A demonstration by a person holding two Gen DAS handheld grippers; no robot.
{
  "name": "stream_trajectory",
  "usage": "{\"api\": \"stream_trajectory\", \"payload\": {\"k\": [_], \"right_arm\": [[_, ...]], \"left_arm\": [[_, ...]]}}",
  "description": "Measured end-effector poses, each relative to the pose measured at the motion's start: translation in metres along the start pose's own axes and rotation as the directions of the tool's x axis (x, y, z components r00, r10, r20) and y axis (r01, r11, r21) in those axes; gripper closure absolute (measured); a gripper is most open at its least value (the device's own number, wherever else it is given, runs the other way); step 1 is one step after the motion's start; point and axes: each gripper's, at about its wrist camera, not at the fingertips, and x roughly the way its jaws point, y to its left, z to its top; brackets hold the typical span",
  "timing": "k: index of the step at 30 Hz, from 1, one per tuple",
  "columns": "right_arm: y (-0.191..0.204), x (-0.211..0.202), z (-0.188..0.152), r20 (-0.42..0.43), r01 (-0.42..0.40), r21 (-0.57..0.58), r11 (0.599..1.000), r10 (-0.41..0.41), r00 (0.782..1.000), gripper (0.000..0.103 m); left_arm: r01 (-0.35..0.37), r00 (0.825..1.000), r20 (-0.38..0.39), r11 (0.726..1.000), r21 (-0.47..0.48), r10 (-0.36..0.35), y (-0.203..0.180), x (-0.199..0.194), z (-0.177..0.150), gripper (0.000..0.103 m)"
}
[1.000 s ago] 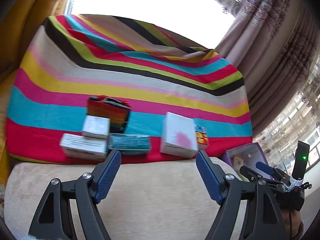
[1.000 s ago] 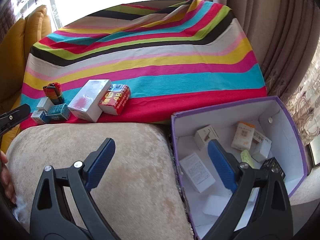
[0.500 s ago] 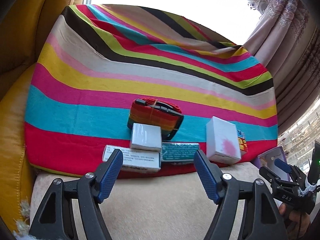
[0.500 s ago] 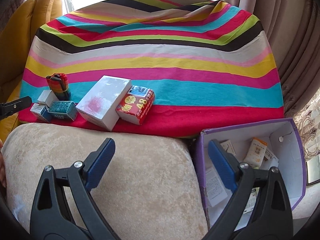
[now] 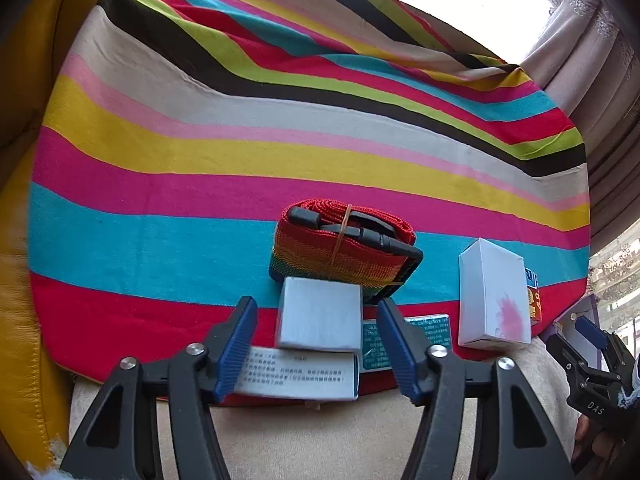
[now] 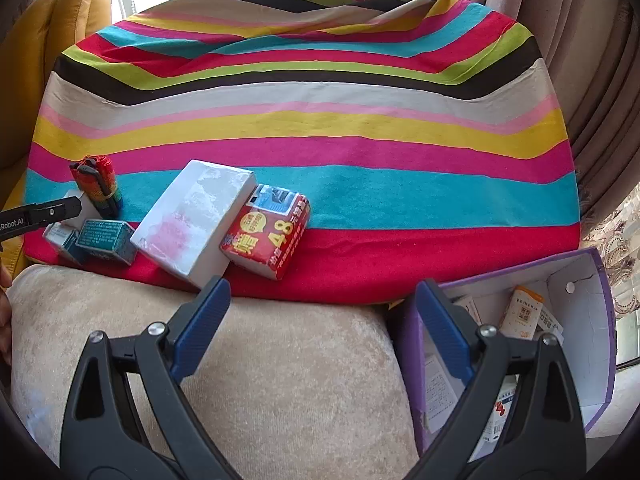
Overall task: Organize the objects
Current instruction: 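Grasp the small white box with the left gripper while the right grasps the red printed box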
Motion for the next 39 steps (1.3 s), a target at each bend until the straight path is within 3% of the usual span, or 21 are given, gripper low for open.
{"api": "stream_trajectory", "payload": {"k": [2,3,15,25,32,34,39], "right_arm": [[0.001,0.002,0.002,-0.004,-0.003,0.0,1.0,0.003,1.0,0.008],[0.001,0.004,0.004,-0.006,-0.003,0.0,1.0,0.003,1.0,0.008],[0.022,0.028,0.021,-0.024,0.026,-0.074,0.997,-0.028,0.999,0.008],[0.03,0.049,0.032,-0.049,0.065,-0.093,0.994,-0.07,0.996,0.009],[0.026,0.058,0.032,-0.076,0.058,-0.061,0.996,-0.063,0.995,0.038],[0.024,0.057,0.029,-0.071,0.058,-0.053,0.997,-0.062,0.996,0.055],[0.023,0.051,0.025,-0.035,0.061,-0.043,0.997,-0.063,0.997,0.058]], "left_arm": [[0.007,1.0,-0.007,1.0,0.0,-0.007,0.001,0.003,0.0,0.051],[0.01,1.0,-0.008,1.0,0.002,-0.01,0.001,0.004,0.0,0.059],[0.057,0.995,0.08,0.998,-0.005,-0.057,0.0,-0.007,-0.005,0.059],[0.089,0.981,0.174,0.996,-0.007,-0.086,0.003,-0.023,-0.01,0.059],[0.091,0.975,0.205,0.996,-0.004,-0.088,0.004,-0.027,-0.01,0.059],[0.09,0.973,0.215,0.996,0.0,-0.088,0.002,-0.029,-0.011,0.059],[0.071,0.967,0.246,0.997,0.007,-0.071,-0.002,-0.036,-0.013,0.059]]}}
